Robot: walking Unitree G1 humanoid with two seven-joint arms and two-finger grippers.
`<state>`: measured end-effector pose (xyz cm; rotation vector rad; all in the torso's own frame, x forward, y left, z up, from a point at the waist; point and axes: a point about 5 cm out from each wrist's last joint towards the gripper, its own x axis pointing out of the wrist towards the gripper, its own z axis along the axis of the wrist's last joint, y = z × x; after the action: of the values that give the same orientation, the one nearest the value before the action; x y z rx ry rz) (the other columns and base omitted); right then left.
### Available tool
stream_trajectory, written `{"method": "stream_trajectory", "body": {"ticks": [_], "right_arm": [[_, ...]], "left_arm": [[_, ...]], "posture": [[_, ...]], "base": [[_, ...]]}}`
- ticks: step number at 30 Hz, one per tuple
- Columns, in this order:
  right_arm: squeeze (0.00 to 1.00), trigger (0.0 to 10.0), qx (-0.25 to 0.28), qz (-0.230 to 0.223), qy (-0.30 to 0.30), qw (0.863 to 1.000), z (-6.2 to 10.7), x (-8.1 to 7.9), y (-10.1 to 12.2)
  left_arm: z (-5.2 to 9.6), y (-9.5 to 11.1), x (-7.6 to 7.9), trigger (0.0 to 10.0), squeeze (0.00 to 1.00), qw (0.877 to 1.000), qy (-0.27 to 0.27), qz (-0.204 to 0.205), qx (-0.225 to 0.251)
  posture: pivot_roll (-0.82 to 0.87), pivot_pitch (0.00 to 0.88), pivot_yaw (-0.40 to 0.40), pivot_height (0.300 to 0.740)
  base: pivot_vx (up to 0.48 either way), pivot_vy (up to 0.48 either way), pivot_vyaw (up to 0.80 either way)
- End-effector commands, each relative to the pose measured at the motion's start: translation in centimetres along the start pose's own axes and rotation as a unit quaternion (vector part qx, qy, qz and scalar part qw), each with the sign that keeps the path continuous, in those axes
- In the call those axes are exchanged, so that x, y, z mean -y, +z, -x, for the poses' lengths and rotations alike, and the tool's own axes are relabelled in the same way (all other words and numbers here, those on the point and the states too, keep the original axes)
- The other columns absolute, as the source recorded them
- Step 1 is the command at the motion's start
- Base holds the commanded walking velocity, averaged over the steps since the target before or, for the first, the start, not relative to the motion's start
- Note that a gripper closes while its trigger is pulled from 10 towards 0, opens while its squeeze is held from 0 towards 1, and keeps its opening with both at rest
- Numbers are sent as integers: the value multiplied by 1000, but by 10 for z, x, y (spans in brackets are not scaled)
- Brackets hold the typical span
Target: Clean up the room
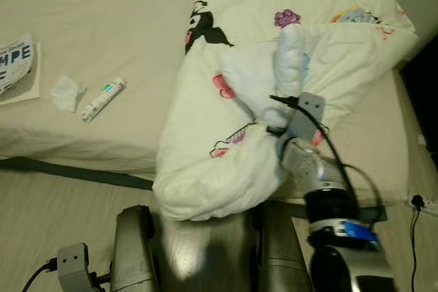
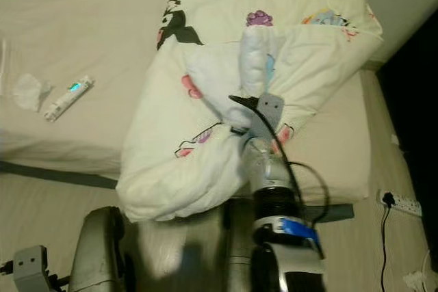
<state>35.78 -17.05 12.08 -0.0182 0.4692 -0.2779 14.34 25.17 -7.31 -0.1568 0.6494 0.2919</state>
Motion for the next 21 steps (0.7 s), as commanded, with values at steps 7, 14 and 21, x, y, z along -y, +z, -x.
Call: {"method": "stream_trajectory", "body": {"ticks": [7, 14, 21], "right_arm": [[0, 10000, -127, 282, -47, 950, -4, 63, -49], [0, 10000, -152, 384, -54, 909, 0, 97, -56], [502, 10000, -181, 484, -67, 853, 5, 123, -54]], "left_arm": [[4, -18, 24, 10000, 0, 997, -57, -6, -42], [11, -33, 30, 10000, 0, 995, -70, -2, -65], [20, -47, 29, 10000, 0, 993, -71, 0, -90]], "posture": [[-127, 229, -60, 535], [-141, 236, -78, 535], [-143, 238, -83, 535]], "base": [[0, 0, 0], [0, 0, 0], [0, 0, 0]]}}
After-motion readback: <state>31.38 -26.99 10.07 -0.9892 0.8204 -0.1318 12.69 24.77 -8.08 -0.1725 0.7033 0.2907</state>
